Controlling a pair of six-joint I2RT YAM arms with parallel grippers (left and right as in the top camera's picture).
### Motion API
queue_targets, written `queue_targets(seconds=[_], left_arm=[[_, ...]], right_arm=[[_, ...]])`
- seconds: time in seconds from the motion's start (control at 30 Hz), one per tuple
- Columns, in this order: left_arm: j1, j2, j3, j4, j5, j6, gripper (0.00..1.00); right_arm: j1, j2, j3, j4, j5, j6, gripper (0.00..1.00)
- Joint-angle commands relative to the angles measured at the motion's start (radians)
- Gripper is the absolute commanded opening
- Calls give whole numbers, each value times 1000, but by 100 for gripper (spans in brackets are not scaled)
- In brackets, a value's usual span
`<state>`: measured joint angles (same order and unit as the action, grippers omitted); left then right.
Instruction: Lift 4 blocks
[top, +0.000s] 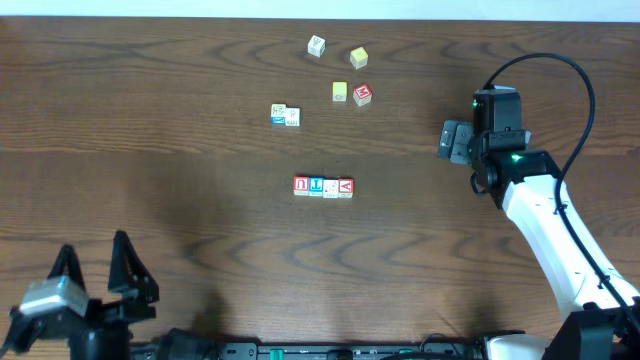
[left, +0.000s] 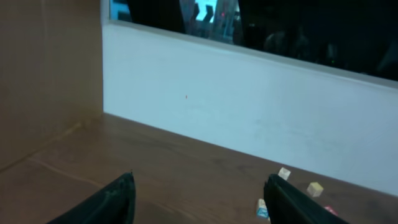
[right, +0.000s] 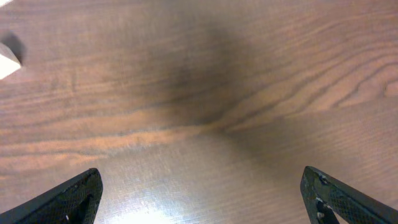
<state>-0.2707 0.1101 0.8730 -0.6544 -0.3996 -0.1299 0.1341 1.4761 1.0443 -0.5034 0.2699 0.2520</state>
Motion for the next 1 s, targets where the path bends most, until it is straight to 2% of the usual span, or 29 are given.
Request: queue_targets(seconds=[0.0, 0.27, 0.43, 0.6, 0.77, 0.83, 0.97], left_arm=[[2, -21, 14, -12, -13, 6, 71], [2, -20, 14, -65, -24, 1, 73], [2, -20, 15, -136, -243, -75, 73], [2, -20, 15, -158, -195, -163, 74], [2, -20, 16, -163, -146, -163, 74], [2, -20, 16, -165, -148, -156, 98], [2, -20, 18, -168, -233, -142, 98]], right_arm=[[-2, -4, 7, -22, 9, -6, 99], [-2, -4, 7, -32, 10, -6, 99], [-2, -4, 7, -32, 10, -6, 99], [-2, -4, 7, -32, 10, -6, 99], [-2, -4, 7, -32, 9, -6, 99], [-2, -4, 7, -32, 10, -6, 99], [-2, -4, 7, -32, 10, -6, 99]])
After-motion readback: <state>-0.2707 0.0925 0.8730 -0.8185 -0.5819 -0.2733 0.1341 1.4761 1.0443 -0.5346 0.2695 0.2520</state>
